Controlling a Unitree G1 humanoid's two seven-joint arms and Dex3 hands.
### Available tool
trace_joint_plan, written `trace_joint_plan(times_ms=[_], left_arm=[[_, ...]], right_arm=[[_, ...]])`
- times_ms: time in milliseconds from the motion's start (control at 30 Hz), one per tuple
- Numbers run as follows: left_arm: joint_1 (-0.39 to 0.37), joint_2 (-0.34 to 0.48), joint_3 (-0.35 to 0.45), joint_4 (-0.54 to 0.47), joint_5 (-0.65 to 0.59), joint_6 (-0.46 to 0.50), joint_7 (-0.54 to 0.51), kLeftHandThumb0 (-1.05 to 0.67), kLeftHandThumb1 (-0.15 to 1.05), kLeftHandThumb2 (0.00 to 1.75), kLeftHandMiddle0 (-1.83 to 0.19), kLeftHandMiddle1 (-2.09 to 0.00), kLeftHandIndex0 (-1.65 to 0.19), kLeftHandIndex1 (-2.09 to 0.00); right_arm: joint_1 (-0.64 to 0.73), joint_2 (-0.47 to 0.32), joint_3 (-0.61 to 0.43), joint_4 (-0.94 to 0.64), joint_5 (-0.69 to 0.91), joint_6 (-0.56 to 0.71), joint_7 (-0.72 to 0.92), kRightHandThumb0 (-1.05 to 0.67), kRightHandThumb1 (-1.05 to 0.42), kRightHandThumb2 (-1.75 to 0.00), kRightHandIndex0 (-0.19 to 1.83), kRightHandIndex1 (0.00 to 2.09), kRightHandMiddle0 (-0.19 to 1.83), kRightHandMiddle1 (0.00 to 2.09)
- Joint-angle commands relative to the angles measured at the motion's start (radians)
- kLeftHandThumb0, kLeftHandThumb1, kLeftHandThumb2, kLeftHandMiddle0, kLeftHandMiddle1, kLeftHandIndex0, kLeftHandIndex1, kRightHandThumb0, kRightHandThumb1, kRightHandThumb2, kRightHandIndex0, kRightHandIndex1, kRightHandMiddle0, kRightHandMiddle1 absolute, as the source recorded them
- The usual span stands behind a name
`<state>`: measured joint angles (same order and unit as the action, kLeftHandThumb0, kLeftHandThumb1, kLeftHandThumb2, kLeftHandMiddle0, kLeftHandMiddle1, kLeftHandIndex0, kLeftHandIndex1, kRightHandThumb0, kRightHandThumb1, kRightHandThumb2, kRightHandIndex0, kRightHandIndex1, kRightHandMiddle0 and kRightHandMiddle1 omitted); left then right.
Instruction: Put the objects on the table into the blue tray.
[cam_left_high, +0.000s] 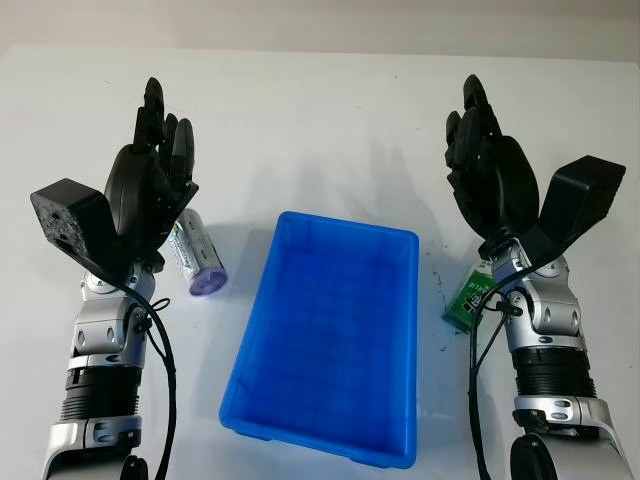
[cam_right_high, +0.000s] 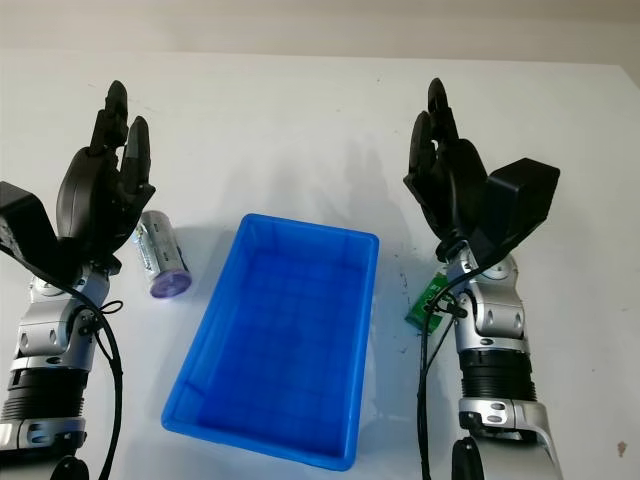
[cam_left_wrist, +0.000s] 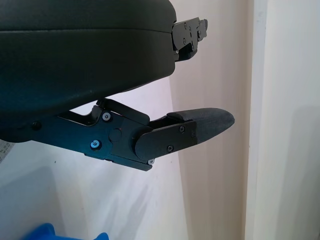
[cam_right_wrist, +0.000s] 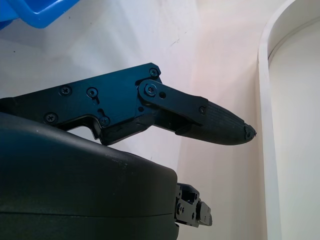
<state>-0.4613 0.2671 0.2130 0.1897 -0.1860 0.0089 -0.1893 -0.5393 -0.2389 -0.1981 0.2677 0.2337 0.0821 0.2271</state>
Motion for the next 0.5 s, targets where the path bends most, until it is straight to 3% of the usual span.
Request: trace_joint_plan(times_ms=[0,467], left_arm=[[0.017,0.007,0.004,-0.03,-0.002,0.007,0.0,-0.69,1.05,0.63,0.19,0.0,0.19,0.0],[-0.034,0.01,-0.001,0.03,0.008,-0.005,-0.006,-0.69,1.05,0.62,0.19,0.0,0.19,0.0]], right_arm=[[0.024,0.003,-0.005,-0.034,0.006,0.012,-0.005,-0.74,-1.05,-0.74,-0.19,0.0,-0.19,0.0],[-0.016,-0.017,-0.006,-0.009,0.015,0.042,0.012,-0.75,-1.05,-0.71,-0.19,0.0,-0.19,0.0]])
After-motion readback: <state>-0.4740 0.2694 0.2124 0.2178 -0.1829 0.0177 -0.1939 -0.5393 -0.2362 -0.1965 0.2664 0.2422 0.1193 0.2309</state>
